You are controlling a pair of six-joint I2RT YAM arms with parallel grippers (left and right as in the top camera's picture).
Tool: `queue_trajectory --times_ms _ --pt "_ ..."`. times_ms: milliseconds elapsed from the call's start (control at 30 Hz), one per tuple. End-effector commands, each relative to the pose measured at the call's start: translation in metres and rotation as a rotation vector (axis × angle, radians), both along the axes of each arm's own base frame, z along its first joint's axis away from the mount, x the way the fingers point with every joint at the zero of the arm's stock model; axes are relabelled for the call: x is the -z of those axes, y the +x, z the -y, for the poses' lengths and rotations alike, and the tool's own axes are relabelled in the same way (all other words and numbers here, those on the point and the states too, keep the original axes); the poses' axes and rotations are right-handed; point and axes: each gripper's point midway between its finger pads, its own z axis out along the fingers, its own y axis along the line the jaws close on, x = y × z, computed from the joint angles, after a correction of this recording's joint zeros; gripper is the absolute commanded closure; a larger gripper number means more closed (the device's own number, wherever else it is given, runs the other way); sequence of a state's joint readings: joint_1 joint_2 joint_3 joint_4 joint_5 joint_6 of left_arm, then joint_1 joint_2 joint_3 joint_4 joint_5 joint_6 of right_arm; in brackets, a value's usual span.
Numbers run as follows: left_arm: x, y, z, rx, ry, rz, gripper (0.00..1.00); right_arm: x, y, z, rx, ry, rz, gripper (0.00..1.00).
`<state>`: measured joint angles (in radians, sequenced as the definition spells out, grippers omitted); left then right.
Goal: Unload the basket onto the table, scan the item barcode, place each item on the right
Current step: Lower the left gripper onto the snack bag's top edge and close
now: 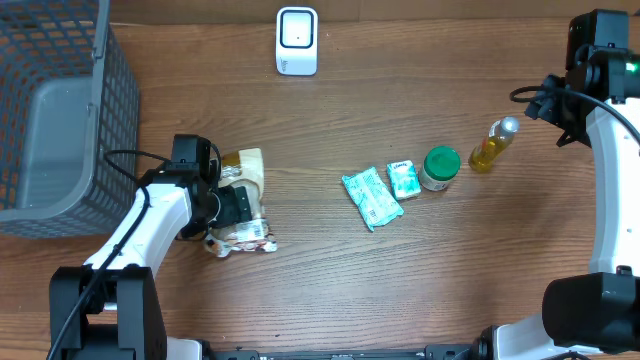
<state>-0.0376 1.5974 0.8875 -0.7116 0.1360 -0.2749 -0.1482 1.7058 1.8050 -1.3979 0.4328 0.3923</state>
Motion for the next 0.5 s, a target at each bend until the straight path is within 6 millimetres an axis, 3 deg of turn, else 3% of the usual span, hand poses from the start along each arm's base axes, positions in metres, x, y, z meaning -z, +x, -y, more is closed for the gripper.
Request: queue_trajectory --times_ms 0,167,300,467 --pt "-0.005 0.001 0.032 0.086 -0.169 0.024 0.08 -0.003 0.002 0.001 0.007 -0.003 0.016 0.0" --pt "-0.015 0.006 0.056 0.131 -0.263 0.051 0.1 -0.003 0.002 0.001 0.007 -0.003 0.016 0.0" --pt "-0.04 0.018 0.066 0.146 -0.323 0.072 0.1 -0.003 0.002 0.001 0.007 -0.003 0.016 0.0" --pt "-0.066 0.03 0.053 0.13 -0.236 0.069 0.1 -0.003 0.002 0.001 0.007 -0.003 0.016 0.0"
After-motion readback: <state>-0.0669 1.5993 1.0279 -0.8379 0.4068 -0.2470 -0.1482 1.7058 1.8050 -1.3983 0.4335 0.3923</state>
